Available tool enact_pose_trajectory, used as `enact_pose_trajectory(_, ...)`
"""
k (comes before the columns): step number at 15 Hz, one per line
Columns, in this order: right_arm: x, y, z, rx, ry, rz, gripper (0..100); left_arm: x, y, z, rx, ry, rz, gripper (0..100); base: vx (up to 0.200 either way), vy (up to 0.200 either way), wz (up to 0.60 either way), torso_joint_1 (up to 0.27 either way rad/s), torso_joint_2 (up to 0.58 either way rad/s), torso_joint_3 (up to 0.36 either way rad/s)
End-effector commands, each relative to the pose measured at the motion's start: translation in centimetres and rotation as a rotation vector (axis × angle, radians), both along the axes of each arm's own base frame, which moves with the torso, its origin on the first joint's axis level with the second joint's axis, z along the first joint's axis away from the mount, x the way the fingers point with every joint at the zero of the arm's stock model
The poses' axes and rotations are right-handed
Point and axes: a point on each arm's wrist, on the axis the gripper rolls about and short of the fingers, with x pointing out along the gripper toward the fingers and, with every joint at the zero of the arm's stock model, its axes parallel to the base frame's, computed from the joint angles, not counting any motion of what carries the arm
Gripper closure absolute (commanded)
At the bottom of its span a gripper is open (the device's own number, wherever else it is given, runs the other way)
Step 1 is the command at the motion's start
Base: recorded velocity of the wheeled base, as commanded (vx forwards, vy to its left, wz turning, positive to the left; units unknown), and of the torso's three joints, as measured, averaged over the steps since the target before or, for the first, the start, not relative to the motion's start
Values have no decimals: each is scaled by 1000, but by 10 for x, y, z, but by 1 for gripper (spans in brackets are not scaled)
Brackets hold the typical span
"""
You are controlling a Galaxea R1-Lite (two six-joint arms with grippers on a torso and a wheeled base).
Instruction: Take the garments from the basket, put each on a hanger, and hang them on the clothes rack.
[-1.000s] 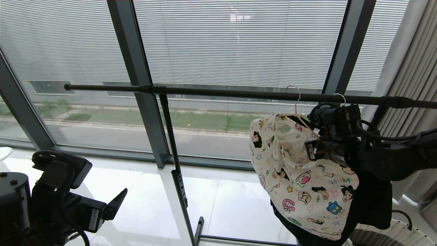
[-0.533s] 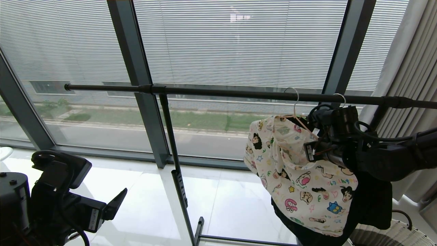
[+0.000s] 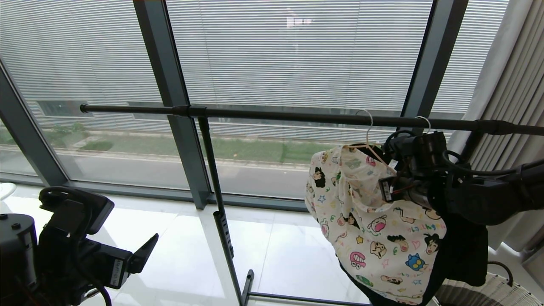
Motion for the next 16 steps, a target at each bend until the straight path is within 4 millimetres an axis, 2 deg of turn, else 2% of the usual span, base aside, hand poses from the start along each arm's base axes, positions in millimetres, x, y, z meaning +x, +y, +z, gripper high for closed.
enact_pose_trajectory(1,-2,-1,4,5,-8,0,0,0,0,1,-1,-4,1,0,0,0,0,0,0,0)
enact_pose_trajectory(3,-4,1,6,11,-17,7,0,0,0,1,-1,-4,1,0,0,0,0,0,0,0)
enact_pose_trajectory(6,-14,2,20,51,-53,11,0,0,0,1,-1,-4,1,0,0,0,0,0,0,0)
enact_pose_trajectory(10,-48,-16,61,131,-153,8,0,-1,2,1,-12,-9,14,0,0,0,0,0,0,0)
enact_pose_trajectory(12,-83,-36,77,132,-156,3,0,-15,7,5,-28,-56,16,0,0,0,0,0,0,0)
enact_pose_trajectory(13,-83,-36,77,132,-156,3,0,-15,7,5,-28,-56,16,0,0,0,0,0,0,0)
enact_pose_trajectory(14,-129,-68,88,117,-132,-33,0,-43,19,2,-43,-123,42,0,0,0,0,0,0,0)
enact_pose_trajectory(16,-182,-109,88,88,-88,-132,0,-64,36,-1,-39,-197,206,0,0,0,0,0,0,0)
